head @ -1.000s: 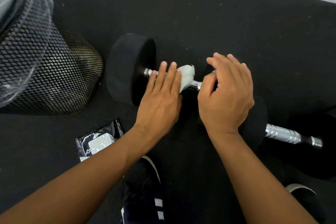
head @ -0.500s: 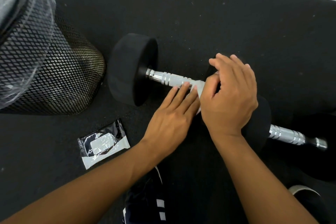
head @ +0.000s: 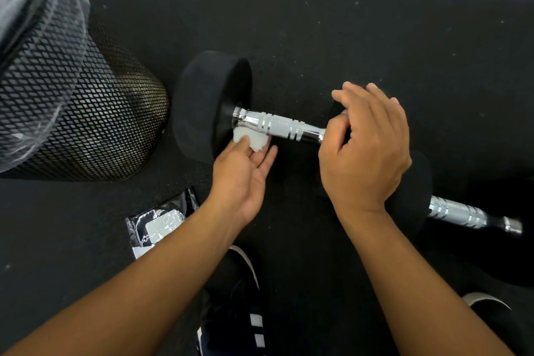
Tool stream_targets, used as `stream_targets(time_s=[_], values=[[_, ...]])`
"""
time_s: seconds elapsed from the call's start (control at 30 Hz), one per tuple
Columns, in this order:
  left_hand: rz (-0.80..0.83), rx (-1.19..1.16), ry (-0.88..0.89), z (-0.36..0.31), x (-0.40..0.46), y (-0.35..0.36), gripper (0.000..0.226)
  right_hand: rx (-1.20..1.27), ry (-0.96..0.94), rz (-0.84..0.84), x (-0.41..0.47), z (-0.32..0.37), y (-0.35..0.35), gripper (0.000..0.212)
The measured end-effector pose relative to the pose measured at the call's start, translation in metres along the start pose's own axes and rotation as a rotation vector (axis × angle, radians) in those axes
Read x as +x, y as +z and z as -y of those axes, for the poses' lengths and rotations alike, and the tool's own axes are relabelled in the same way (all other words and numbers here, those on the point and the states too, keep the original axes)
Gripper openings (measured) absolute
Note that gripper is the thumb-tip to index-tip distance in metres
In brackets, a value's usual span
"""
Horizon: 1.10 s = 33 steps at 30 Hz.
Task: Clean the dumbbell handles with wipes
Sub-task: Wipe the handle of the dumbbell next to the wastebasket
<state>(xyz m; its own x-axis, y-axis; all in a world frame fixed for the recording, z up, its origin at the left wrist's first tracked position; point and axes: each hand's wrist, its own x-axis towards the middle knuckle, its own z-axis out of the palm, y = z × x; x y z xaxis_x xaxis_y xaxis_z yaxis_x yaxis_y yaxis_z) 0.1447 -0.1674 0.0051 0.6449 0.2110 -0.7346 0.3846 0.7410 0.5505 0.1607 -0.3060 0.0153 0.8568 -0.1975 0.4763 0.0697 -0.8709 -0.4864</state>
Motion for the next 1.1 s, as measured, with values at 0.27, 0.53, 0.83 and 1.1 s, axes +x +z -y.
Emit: stream_targets(time_s=[0.27,0.53,0.83,1.1], values=[[0.095,0.263,-0.085,0.016,-0.014,0.013,0.031,-0.005,0.014,-0.015,0.001,0.001,0.001,0.031],[0.216,0.446,-0.182,0.029,-0.027,0.020,0.032,-0.008,-0.005,-0.002,0.001,0.000,0.001,0.031],[0.257,0.355,0.077,-0.008,-0.037,0.042,0.032,0.028,-0.001,-0.012,0.001,0.000,0.000,0.031],[0.237,1.053,0.830,-0.054,-0.026,0.019,0.031,0.176,-0.049,0.019,-0.004,0.003,-0.012,0.031]])
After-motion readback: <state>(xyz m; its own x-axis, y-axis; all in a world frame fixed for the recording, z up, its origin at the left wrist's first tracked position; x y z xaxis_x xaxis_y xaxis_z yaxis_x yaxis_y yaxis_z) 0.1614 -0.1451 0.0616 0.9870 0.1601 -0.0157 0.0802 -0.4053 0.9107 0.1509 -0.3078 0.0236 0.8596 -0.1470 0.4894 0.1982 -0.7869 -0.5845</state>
